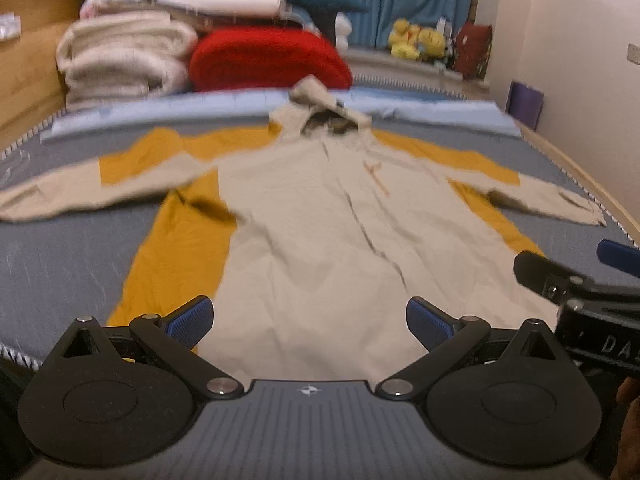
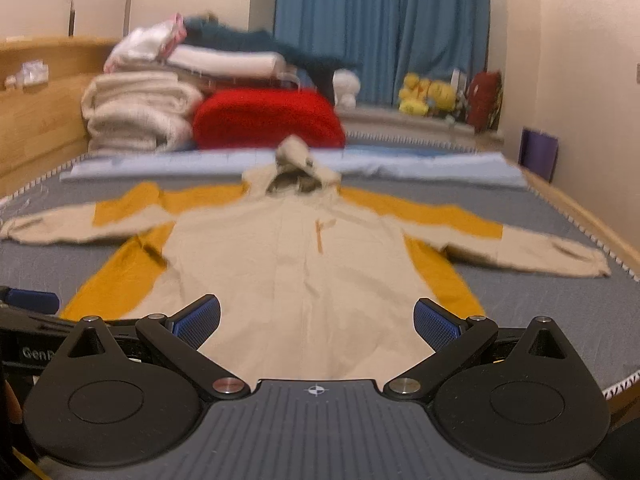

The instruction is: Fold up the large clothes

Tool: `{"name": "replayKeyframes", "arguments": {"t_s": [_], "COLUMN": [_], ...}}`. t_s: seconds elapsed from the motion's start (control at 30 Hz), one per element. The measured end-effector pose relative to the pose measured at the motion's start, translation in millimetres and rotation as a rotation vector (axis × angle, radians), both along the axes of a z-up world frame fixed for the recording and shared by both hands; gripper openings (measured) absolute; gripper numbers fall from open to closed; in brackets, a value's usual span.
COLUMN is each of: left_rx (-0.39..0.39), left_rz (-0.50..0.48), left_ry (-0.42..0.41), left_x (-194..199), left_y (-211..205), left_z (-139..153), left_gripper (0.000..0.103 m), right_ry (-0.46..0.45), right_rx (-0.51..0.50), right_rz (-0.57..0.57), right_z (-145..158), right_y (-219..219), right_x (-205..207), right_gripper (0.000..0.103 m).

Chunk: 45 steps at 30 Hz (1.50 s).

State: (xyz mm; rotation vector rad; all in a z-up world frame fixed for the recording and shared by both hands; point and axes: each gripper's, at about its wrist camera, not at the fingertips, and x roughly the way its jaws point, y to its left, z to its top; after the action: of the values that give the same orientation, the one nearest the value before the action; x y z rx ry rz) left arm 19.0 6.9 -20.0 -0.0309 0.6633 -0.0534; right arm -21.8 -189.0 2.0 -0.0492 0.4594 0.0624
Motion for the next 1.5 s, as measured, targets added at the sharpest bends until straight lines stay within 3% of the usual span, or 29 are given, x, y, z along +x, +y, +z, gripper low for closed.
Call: {"name": "replayKeyframes", "arguments": {"t_s": [0.2,0.37,0.57,0.73,0.83,0.93,1.1,1.23,1.33,1.37,1.43,1.5], "left_rx": [0.028,0.018,0.036,0.029,0.045,0.056,0.087,0.053,0.008,0.003,-0.021,-0.047], "left_rz": [-0.039,-0.024,-0.04,-0.09,-0.082,-0.028,0.142,0.286,0.386,0.419,0.481,0.527], "left_ry": [-0.173,-0.228,-0.273,-0.26,-0.244,-0.217,-0.168,-0.046,0.019,0.029,0.05,0.067], "left_x": [-2,22,88,163,209,249,302,322,327,325,325,324], "left_y": [0,9,22,40,58,87,166,236,279,293,322,348], "left_z": [23,49,77,84,77,62,29,-2,-21,-26,-35,-43], "left_gripper": [0.098,0.098,0.098,0.095,0.083,0.071,0.042,0.042,0.042,0.042,0.042,0.045], "right_ry": [-0.178,-0.206,-0.161,-0.157,-0.184,-0.217,-0.26,-0.243,-0.225,-0.213,-0.13,-0.078], "right_rx": [0.0,0.001,-0.007,0.001,-0.004,0.009,0.005,0.065,0.094,0.095,0.092,0.12], "right_rz": [-0.06,-0.088,-0.085,-0.073,-0.046,-0.011,0.028,0.086,0.128,0.13,0.138,0.175], "right_z": [12,16,31,54,70,84,95,91,69,59,42,31], "right_y": [-7,-14,-25,-35,-37,-32,-12,5,17,20,29,35], "right_x": [-7,-2,18,43,74,114,186,241,270,274,290,301], "right_gripper": [0.101,0.101,0.102,0.102,0.102,0.102,0.102,0.1,0.095,0.089,0.064,0.052]}}
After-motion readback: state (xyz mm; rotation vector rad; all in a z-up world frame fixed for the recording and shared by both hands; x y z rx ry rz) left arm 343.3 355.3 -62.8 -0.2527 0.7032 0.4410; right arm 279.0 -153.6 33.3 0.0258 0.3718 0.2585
